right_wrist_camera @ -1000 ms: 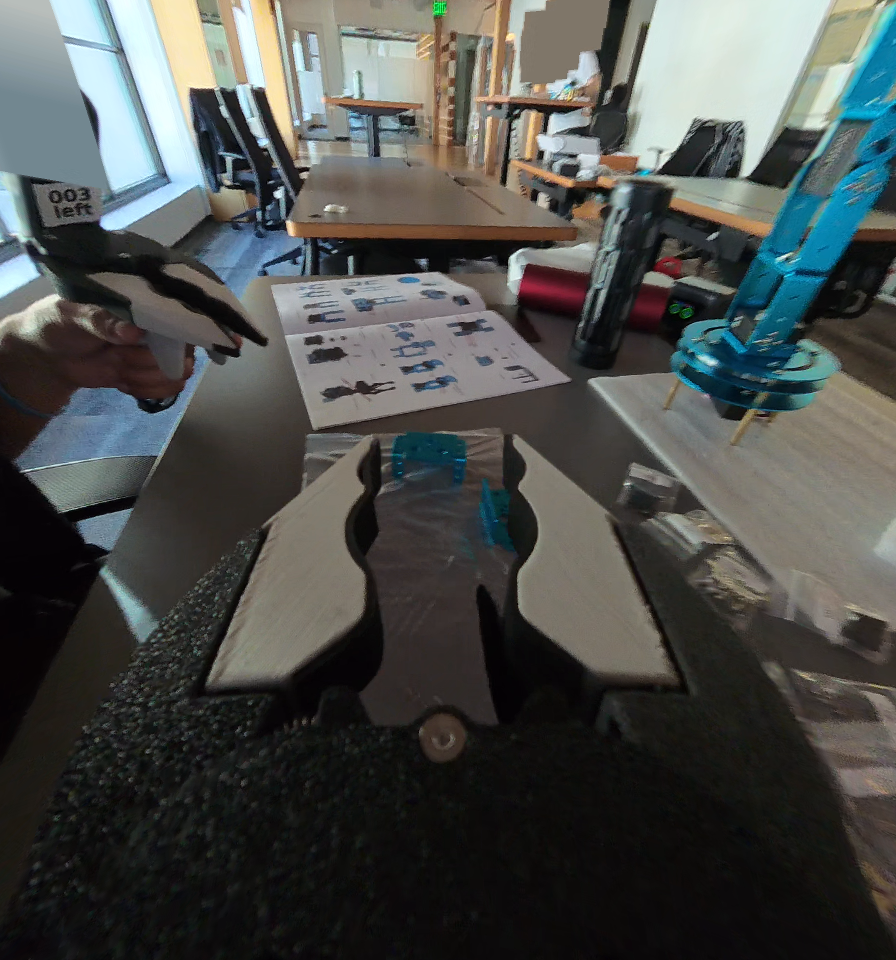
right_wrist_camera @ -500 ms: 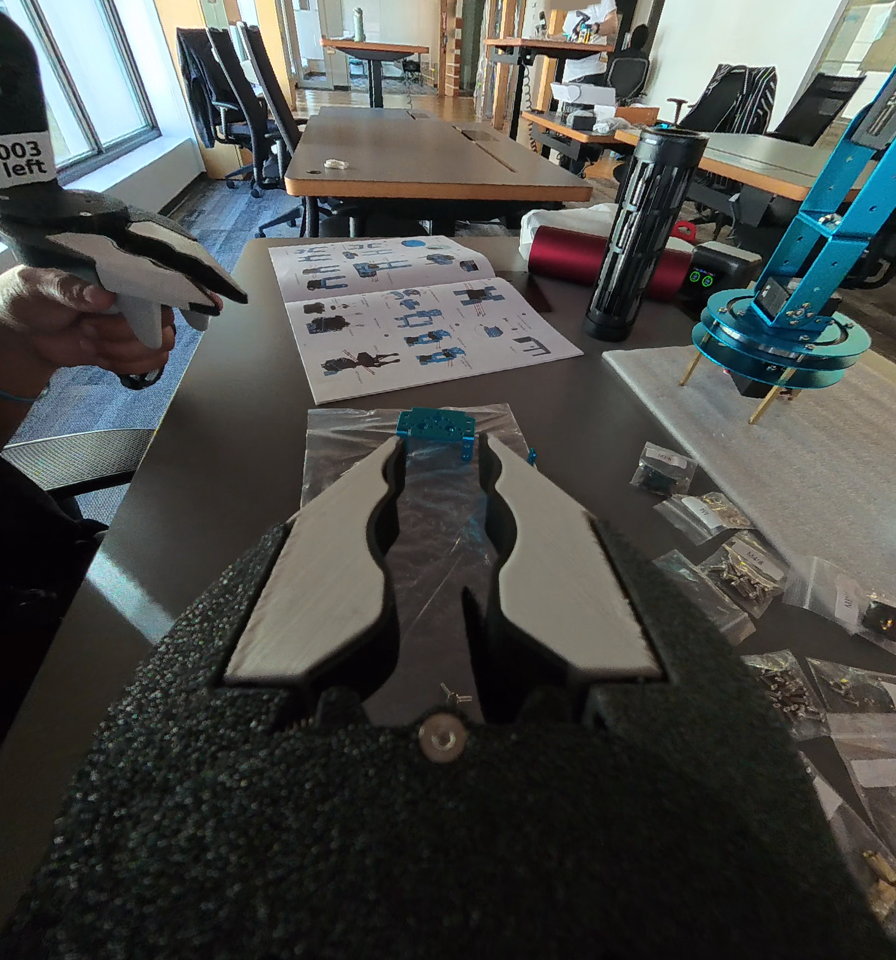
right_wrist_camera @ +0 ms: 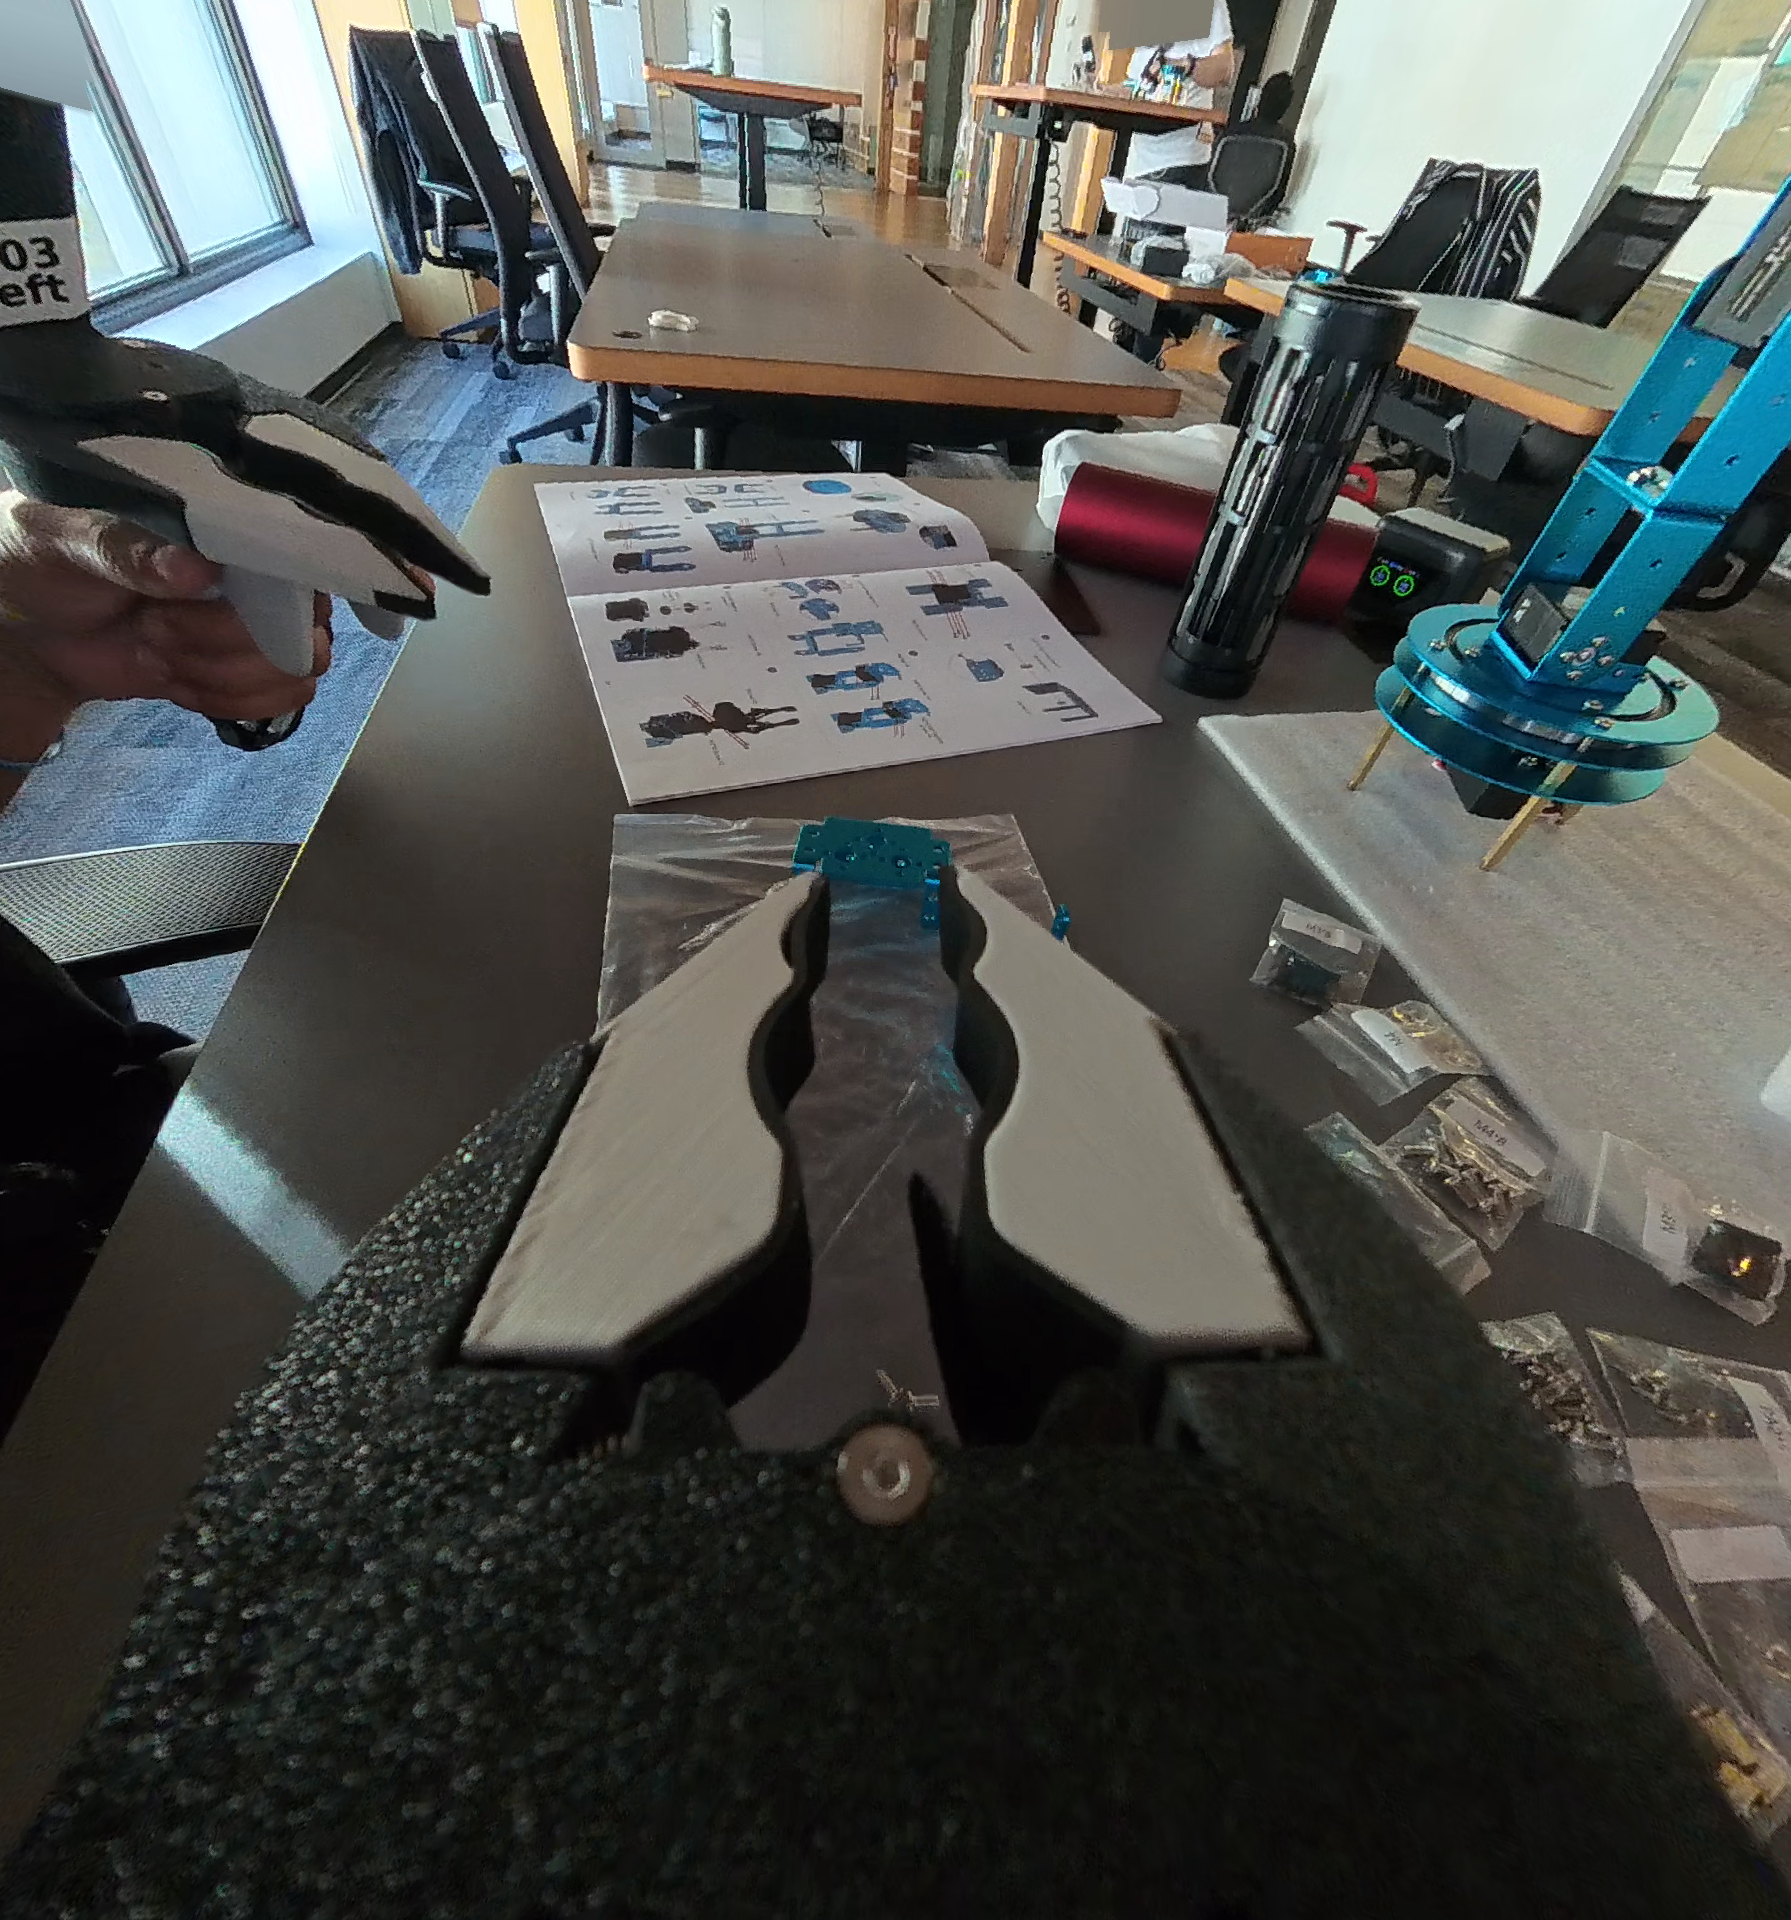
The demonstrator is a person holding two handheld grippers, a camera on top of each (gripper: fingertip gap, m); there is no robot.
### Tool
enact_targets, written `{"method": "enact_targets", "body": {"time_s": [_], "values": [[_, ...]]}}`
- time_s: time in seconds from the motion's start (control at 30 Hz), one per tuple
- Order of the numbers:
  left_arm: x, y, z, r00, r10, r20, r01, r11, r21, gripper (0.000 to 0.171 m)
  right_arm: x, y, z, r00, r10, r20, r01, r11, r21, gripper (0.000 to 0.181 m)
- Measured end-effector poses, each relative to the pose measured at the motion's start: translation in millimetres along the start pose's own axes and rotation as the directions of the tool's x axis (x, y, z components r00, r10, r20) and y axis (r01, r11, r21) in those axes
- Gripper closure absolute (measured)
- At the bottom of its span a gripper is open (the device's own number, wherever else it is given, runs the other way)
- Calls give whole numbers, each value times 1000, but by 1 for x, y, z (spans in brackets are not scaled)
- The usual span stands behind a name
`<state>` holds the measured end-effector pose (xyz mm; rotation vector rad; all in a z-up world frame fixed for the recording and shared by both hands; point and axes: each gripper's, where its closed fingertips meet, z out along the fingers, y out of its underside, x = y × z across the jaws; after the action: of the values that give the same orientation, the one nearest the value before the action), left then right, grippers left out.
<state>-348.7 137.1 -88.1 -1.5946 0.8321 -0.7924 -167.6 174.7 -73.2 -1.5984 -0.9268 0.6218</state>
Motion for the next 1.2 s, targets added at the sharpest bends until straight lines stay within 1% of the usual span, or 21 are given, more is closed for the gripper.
{"method": "enact_targets", "body": {"time_s": [0.1, 0.2, 0.27, 0.5, 0.6, 0.73, 1.0, 1.2], "values": [[-3, 2, -1, 1000, 2, 9, -2, 1000, -8, 155, 1, 2, 0, 1000, 17, 6, -17, 1000, -2, 161], [-7, 2, -3, 1000, -3, 17, 3, 1000, -6, 155, -1, 11, 4, 999, 35, 28, -33, 998, -44, 161], [-9, 2, -3, 1000, -6, 19, 6, 1000, -4, 155, 0, 14, 6, 999, 27, 17, -26, 998, -54, 161], [-12, 4, -1, 1000, -8, 21, 8, 1000, -8, 155, 2, 10, 3, 1000, 28, 13, -27, 999, -32, 163], [-12, 5, 1, 1000, -8, 17, 8, 1000, -12, 155, 3, 13, 3, 999, 40, 18, -39, 998, -53, 163], [-10, 5, 3, 1000, -4, 12, 4, 1000, -15, 155, 4, 9, 1, 999, 38, 11, -37, 999, -29, 164], [-10, 5, 4, 1000, -4, 9, 4, 1000, -17, 155, 2, 15, 3, 1000, 19, 12, -18, 998, -65, 164], [-10, 5, 3, 1000, 1, 12, -1, 1000, -18, 155, 0, 15, 4, 1000, 23, 18, -22, 998, -62, 164]]}}
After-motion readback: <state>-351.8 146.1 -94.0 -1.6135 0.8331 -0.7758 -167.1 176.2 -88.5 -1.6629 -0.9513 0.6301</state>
